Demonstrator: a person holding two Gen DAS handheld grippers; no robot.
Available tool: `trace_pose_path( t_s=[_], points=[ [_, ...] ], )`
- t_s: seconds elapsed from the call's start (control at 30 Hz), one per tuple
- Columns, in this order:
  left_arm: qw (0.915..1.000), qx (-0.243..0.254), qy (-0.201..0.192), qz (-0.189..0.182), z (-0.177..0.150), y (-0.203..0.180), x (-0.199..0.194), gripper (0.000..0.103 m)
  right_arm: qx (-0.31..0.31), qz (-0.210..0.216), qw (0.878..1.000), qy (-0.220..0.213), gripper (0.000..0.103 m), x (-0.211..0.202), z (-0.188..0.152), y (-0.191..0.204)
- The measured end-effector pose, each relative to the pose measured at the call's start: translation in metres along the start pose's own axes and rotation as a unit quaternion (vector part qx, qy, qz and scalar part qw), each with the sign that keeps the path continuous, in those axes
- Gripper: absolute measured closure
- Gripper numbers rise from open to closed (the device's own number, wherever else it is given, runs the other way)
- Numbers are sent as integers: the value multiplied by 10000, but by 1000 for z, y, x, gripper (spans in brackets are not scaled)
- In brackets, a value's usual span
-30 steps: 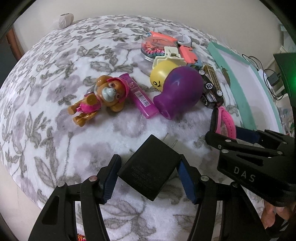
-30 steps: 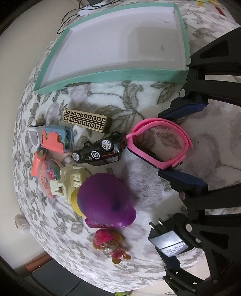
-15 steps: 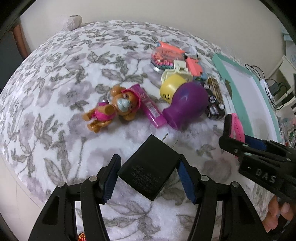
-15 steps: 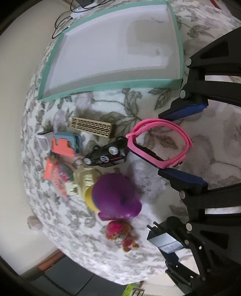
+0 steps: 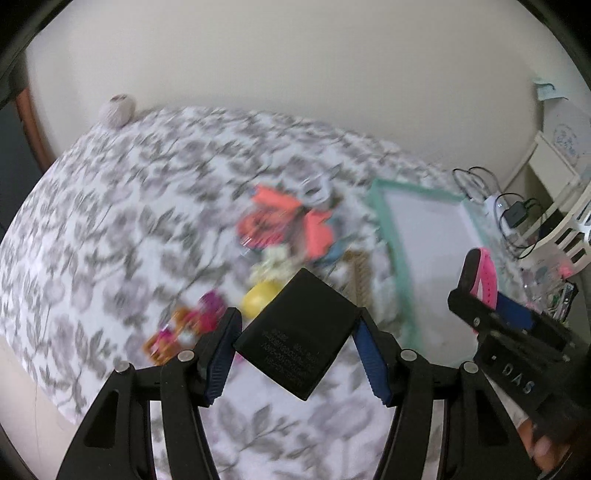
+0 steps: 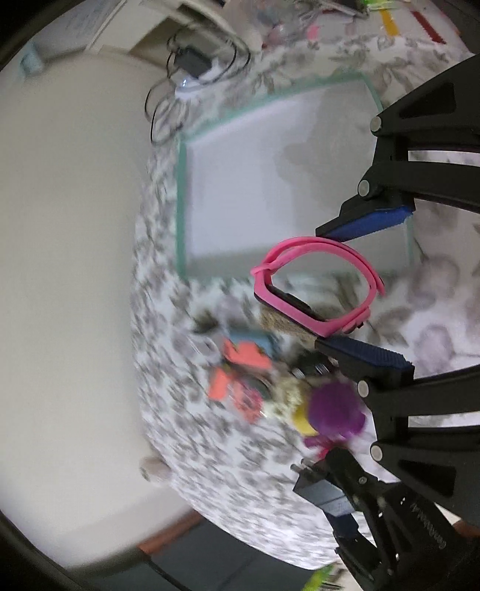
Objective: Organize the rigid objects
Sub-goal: 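Carry the charger with the left tool while the right tool carries the watch band over the tray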
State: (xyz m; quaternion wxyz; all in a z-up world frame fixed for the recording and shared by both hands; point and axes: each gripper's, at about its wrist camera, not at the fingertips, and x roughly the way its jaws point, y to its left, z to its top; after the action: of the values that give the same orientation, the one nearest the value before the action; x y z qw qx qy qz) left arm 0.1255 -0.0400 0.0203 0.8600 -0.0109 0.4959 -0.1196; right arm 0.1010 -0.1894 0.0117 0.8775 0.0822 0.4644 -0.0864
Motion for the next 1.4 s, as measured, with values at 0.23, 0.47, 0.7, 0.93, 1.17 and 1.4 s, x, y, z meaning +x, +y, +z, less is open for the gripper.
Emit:
trace_pose_path(
  t_s=[0.23, 0.47, 0.7, 0.93, 1.17, 1.4],
  points=[
    [9992, 231, -132, -306, 40, -62, 5, 40, 561, -461, 9973, -140, 48, -2, 26, -61],
    [9971, 547, -181, -490, 64, -118, 26, 40, 888, -720, 9928, -346, 48, -2, 52, -111],
    [9956, 795, -18, -491, 71, -148, 75, 40, 1037, -730, 9918, -158, 48, 32, 59, -136],
    [9957, 758, 279, -461, 69, -153, 125, 40, 1060, -747, 9912, 259, 47, 78, 50, -150],
    [9949, 742, 506, -452, 64, -160, 151, 39, 1058, -806, 9892, 608, 47, 101, 38, -155],
    [9945, 693, 658, -431, 59, -161, 161, 39, 1045, -863, 9877, 785, 46, 113, 29, -156]
  ],
)
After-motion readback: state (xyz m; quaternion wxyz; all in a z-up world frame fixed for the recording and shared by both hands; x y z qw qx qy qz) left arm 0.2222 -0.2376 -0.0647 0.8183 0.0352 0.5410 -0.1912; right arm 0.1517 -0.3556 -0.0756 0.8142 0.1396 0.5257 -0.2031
